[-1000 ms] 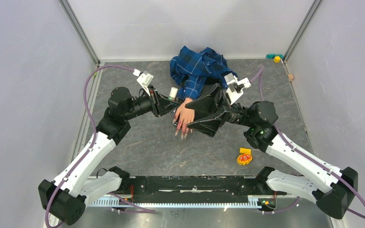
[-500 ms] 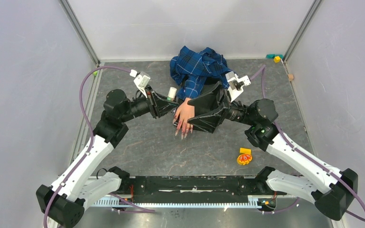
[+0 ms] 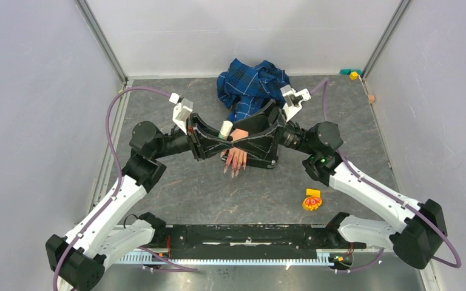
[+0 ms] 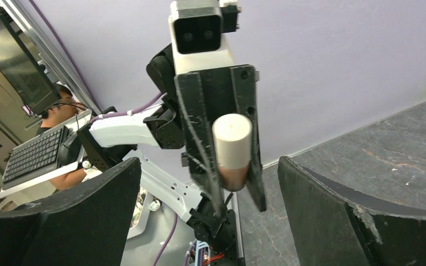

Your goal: Paint the nails

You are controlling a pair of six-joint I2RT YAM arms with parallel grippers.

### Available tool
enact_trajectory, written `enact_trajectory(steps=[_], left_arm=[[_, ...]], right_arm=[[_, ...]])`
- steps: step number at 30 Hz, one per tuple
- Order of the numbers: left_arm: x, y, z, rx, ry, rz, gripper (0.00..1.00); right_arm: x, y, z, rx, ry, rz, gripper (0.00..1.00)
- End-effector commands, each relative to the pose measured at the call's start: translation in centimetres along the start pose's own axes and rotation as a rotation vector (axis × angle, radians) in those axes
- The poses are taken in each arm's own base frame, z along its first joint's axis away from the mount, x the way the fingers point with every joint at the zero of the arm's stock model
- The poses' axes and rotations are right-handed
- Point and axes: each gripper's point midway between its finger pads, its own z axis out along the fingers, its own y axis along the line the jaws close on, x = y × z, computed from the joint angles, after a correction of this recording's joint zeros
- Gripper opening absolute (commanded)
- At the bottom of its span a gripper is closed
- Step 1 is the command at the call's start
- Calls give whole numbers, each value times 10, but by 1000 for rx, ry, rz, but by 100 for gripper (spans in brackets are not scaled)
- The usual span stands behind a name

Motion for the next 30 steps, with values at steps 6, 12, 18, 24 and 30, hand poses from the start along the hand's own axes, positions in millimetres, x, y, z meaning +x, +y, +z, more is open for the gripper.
enact_trajectory(steps=[6, 12, 18, 24, 30], left_arm=[[0, -24, 10, 119, 11, -14, 2], [2, -24, 13, 124, 16, -21, 2], [2, -17, 15, 90, 10, -41, 2], [6, -5, 18, 42, 22, -65, 2], [5, 5, 15, -27, 6, -51, 2]], right_arm=[[-24, 13, 23, -90, -66, -17, 98], [-24, 14, 34, -106, -75, -14, 98], [-18, 20, 42, -141, -61, 2, 98], [-14, 26, 42, -161, -44, 5, 98], [-14, 31, 38, -165, -22, -16, 97]])
